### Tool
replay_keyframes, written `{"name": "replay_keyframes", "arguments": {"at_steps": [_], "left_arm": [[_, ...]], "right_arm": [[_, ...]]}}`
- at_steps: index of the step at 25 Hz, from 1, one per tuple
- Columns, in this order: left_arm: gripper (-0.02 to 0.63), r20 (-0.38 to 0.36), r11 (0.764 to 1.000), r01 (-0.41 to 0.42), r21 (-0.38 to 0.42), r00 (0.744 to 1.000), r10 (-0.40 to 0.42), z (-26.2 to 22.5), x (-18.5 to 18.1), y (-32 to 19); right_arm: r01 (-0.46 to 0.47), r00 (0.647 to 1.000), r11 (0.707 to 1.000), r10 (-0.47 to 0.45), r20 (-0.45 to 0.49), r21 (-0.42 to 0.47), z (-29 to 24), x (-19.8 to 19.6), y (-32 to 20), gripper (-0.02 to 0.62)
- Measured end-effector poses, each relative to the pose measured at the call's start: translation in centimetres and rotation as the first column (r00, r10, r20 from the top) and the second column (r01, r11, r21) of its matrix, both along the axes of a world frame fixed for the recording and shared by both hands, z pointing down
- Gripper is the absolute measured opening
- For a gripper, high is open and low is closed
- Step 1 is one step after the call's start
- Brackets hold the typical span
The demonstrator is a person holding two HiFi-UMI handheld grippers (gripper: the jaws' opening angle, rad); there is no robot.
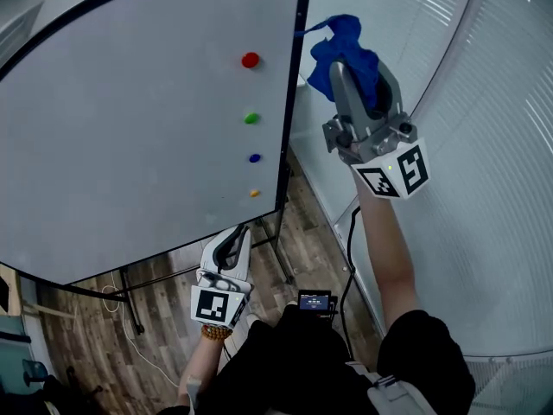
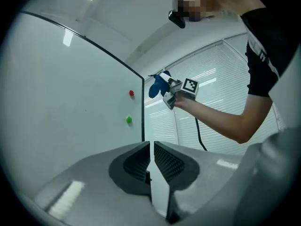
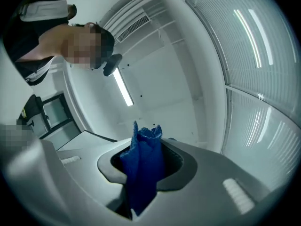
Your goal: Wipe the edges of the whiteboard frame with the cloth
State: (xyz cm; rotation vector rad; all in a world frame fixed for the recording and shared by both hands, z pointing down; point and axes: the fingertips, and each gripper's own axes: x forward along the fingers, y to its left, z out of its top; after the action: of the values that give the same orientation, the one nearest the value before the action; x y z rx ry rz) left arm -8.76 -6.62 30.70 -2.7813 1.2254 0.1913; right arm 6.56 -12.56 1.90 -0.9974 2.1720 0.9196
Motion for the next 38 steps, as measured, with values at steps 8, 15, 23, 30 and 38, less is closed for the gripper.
{"name": "replay_keyframes", "arguments": {"at_steps": [8,15,23,30,38], "left_arm": [[0.144,-0.002,0.998,0.061,-0.006,0.998,-0.061,-0.7,2.4,-4.3],[0.150,-0.004,0.995,0.096,-0.014,0.995,-0.096,0.1,5.9,-6.2],[0.150,-0.012,0.993,0.117,0.032,0.993,-0.116,-1.8,6.4,-7.2],[0.150,-0.009,0.991,0.132,0.014,0.991,-0.132,-0.3,6.0,-7.9],[0.150,0.010,0.992,0.118,-0.033,0.993,-0.118,-0.1,5.7,-7.7]], "right_arm": [[0.170,0.982,0.985,-0.171,0.082,0.020,-4.7,3.0,-6.4,0.129],[0.341,0.936,0.940,-0.342,0.088,0.019,-8.1,3.8,-10.1,0.133],[0.477,0.877,0.879,-0.477,0.065,0.003,-11.9,1.3,-11.5,0.137],[0.554,0.831,0.832,-0.548,0.101,-0.043,-11.6,1.7,-14.0,0.137],[0.590,0.807,0.804,-0.584,0.091,-0.073,-11.8,1.1,-13.6,0.137]]}}
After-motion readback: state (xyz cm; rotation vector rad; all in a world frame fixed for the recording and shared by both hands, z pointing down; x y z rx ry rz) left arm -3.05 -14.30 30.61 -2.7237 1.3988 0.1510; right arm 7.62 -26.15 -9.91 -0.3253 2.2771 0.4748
